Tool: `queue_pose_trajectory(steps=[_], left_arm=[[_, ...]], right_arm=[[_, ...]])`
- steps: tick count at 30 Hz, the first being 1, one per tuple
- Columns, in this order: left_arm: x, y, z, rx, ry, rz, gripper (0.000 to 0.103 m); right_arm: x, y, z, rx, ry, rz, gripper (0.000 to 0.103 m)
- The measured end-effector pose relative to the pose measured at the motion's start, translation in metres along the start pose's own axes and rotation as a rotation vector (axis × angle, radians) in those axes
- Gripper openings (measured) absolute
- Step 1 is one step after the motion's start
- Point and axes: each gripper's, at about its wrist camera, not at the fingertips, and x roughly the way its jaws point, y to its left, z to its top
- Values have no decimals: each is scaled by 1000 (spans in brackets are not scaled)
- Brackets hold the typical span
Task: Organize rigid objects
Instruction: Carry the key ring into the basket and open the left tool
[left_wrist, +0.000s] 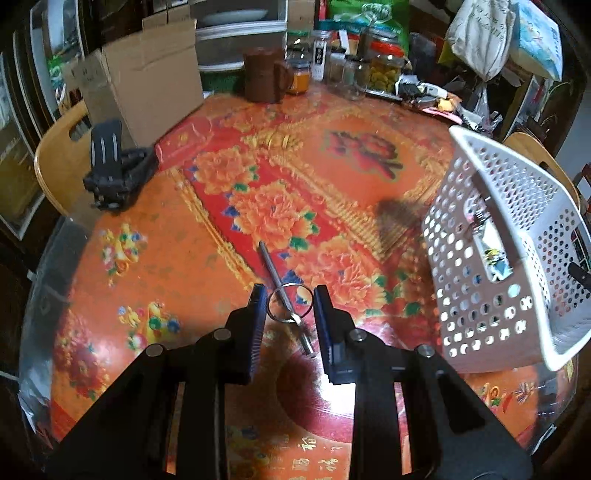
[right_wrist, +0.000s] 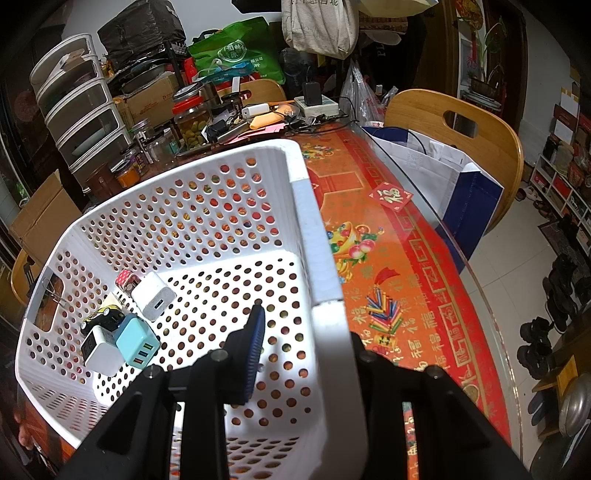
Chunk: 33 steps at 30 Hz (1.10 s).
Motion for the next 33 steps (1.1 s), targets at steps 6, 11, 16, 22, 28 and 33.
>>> queue_pose_trajectory(steps=[6, 11, 16, 22, 28, 33], left_arm=[[-11, -2, 2, -2, -14, -8, 23], [-26, -5, 5, 10, -40, -8, 23], [-49, -14, 15, 34, -73, -26, 23], [-96, -53, 38, 110, -162, -66, 23], [-128, -122, 59, 241, -196, -147, 23], [-98, -174, 64, 332, -94, -174, 24]], right_arm=[[0, -1, 2, -4, 3, 5, 30], [0, -2, 2, -2, 1, 6, 30], [0, -2, 2, -3, 1, 6, 30], [1, -2, 2, -4, 1, 7, 30], [1, -1, 2, -3, 0, 6, 30], [3, -1, 0, -3, 4, 7, 30]])
